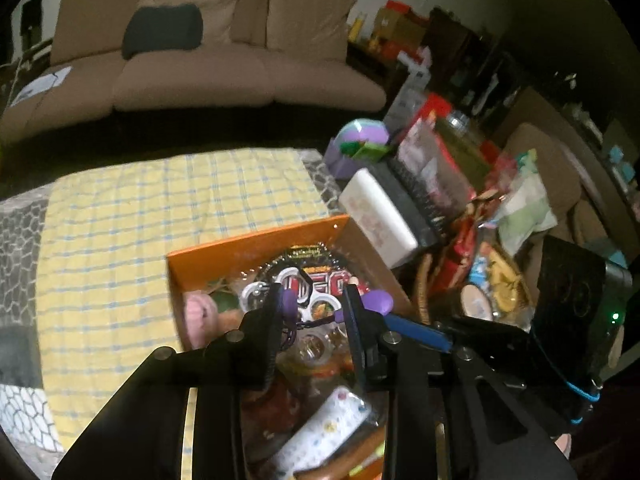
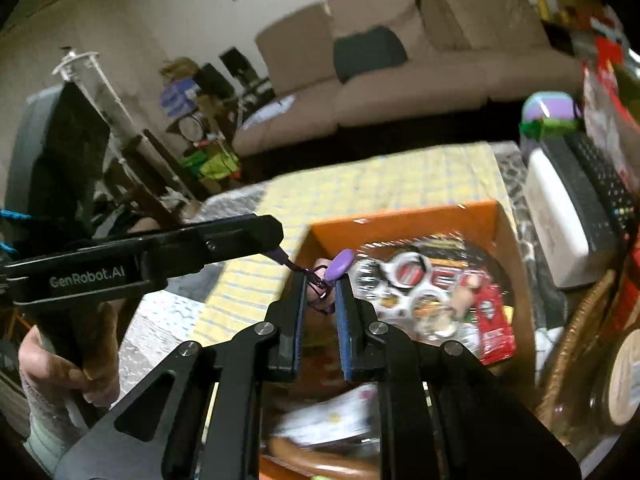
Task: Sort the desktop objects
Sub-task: 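Carry the curler into the orange box and open the right gripper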
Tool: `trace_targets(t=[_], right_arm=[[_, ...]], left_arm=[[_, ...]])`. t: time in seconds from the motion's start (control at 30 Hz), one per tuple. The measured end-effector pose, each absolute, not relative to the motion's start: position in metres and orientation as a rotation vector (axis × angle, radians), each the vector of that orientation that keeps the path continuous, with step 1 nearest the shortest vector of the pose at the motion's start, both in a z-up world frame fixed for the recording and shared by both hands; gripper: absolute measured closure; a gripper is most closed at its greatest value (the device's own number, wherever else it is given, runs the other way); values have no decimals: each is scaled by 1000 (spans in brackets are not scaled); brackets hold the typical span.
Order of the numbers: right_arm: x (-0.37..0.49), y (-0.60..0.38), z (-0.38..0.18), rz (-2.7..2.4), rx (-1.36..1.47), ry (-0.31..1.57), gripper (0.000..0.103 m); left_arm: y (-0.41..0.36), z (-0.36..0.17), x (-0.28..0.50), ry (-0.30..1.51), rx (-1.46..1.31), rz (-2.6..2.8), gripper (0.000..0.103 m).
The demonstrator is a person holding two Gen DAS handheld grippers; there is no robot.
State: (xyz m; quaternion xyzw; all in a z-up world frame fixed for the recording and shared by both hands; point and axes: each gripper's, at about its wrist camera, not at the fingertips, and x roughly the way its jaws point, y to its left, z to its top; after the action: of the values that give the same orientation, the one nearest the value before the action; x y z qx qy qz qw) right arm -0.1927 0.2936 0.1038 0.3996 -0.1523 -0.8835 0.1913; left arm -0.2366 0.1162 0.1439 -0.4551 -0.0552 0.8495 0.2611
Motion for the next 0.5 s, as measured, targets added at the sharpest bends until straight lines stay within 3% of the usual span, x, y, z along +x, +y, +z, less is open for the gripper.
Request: trace_targets(t=[0.2,0.5], right_arm=[[-196,310,75,-2457,1162,-470,89],[-182,314,87,-2398,1199,-461,89]], left_arm=[[131,120,-243,-122,-1287,2279,74],[142,132,-223,-23,-1356,2245,67]])
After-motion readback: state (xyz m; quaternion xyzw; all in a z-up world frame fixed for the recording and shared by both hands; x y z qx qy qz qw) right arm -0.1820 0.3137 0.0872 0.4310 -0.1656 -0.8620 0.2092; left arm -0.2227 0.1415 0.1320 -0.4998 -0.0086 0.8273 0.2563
